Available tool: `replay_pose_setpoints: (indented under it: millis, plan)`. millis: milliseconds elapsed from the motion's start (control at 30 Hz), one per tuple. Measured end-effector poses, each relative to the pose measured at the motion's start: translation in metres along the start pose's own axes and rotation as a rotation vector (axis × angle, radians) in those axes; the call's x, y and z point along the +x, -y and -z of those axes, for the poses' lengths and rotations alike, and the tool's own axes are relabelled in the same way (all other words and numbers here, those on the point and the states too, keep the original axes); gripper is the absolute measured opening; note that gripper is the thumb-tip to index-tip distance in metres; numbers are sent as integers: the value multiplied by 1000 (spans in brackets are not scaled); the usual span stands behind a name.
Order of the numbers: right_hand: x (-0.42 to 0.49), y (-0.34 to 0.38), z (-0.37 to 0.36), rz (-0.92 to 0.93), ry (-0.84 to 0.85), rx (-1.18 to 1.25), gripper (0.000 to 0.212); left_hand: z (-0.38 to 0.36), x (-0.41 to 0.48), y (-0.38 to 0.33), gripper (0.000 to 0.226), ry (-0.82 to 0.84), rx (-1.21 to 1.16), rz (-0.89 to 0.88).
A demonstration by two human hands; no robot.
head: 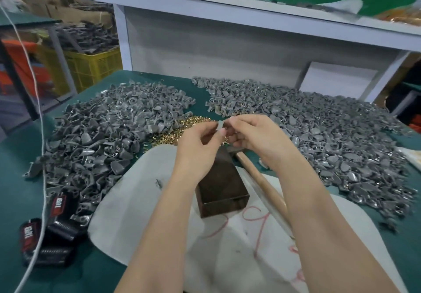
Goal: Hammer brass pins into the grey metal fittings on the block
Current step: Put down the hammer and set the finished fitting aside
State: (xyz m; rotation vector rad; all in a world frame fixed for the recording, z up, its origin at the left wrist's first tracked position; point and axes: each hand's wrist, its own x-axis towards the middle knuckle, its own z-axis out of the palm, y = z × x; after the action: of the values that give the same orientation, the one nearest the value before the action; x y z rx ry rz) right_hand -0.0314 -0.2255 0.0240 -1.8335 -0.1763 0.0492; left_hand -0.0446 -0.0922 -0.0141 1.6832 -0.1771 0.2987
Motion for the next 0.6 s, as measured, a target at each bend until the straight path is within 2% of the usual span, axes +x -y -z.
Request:
replay_pose_setpoints:
  millis: [33,100,233,300,400,500,600]
  plan:
    - [1,-1,1,10,-22,0,25,-1,-1,-2,14,-2,-45,8]
    - [5,-5,1,21,-95,-45,22,0,-1,-4,23,-73,-177,82]
    - [26,-18,-16,25,-206,-402,13,11,3,-5,19,-274,-551,291]
    - [41,-23,-31,20,-155,-632,14,17,4,-5,17,-350,-711,326]
    - [65,-29,-54,-76,-68,-906,22,21,3,-6,16,-417,-797,321]
    - [86,-32,-72,-166,20,-1083,26,20,4,-4,8,-432,-797,327]
    - [101,-30,-77,-208,99,-1149,31,17,4,-4,15,-432,-790,339]
